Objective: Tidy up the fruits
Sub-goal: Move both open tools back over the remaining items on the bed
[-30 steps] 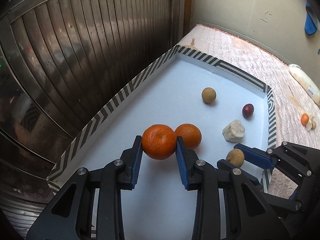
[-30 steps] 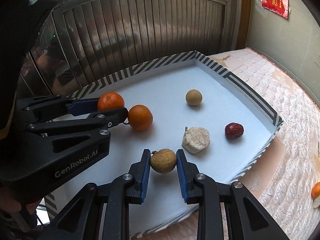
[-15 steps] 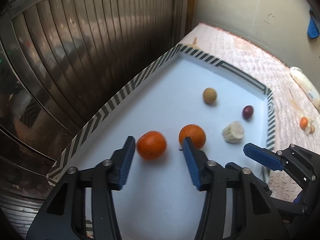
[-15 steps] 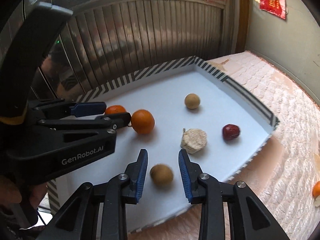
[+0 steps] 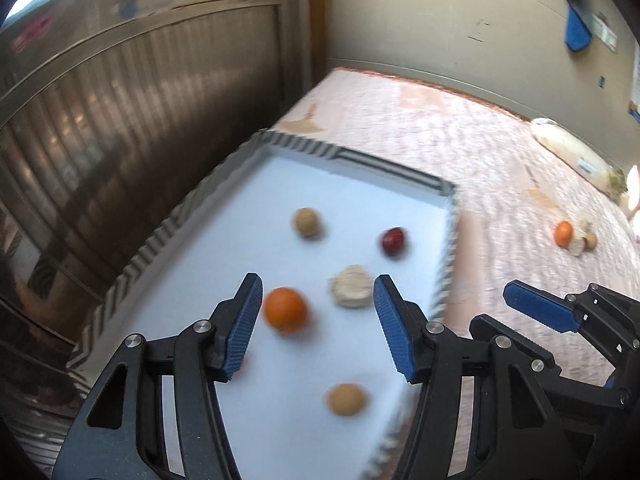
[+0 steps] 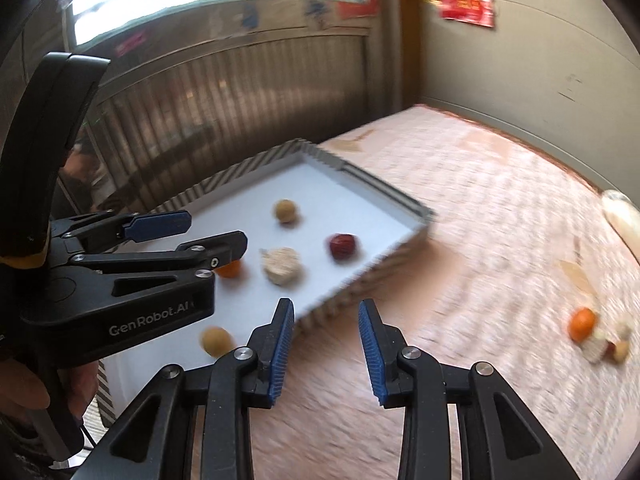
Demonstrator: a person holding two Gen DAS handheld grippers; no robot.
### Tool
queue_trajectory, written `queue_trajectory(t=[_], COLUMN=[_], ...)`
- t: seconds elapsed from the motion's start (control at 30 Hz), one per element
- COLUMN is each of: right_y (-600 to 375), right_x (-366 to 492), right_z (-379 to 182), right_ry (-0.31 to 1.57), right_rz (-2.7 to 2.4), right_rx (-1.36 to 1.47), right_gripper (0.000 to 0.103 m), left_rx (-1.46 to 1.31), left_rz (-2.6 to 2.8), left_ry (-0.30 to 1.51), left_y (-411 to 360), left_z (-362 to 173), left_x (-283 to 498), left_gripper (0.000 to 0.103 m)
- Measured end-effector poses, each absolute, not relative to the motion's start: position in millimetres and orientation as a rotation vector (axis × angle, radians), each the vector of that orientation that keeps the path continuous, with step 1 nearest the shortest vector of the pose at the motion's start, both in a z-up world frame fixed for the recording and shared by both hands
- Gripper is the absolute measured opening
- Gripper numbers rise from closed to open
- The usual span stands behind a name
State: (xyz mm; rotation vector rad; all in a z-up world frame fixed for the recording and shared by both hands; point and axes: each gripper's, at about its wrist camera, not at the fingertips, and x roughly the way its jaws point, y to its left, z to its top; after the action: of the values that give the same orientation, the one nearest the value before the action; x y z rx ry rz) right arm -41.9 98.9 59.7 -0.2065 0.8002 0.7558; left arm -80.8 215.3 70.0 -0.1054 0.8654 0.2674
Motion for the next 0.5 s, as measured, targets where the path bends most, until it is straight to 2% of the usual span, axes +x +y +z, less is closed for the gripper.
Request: queue_trajectory(t=[0.5], right_y=[-29], right_x=[-20], right_z=[61], right_ry=[0.833], right_rz=[0.494], right_rx=[-0.112], right_gripper=[0.035], left_rx=[-0.031], left_rz=[0.074], left_ry=[0.879], left_y=[112], left_z=[74], left_x=[-40], left_gripper=[0.058])
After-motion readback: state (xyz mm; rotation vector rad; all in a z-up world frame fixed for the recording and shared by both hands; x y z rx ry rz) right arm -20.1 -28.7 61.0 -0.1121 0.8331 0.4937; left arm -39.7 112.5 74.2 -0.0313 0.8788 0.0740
